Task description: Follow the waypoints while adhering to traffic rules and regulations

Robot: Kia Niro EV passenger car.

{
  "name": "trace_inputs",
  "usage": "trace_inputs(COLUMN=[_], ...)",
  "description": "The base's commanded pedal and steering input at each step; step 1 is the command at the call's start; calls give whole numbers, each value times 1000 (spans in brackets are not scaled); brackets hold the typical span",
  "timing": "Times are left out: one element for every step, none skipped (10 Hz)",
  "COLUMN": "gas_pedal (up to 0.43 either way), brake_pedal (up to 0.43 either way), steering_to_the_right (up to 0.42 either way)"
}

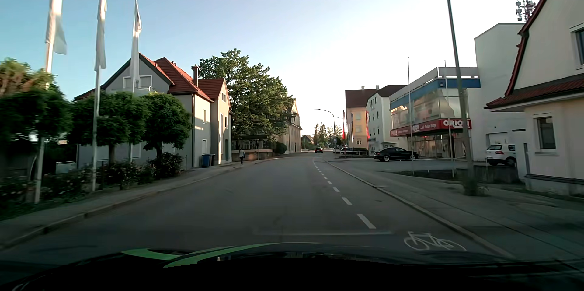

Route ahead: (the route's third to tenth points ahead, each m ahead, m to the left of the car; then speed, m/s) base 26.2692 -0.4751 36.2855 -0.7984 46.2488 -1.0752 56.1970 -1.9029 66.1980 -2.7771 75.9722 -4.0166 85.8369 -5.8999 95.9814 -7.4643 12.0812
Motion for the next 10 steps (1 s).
trace_inputs(gas_pedal=[110, 110, 110, 110, 110, 110, 110, 110, 110, 110], brake_pedal=[0, 0, 0, 0, 0, 0, 0, 0, 0, 0], steering_to_the_right=[4, 4, 4, 5, 5, 5, 4, 5, 5, 5])
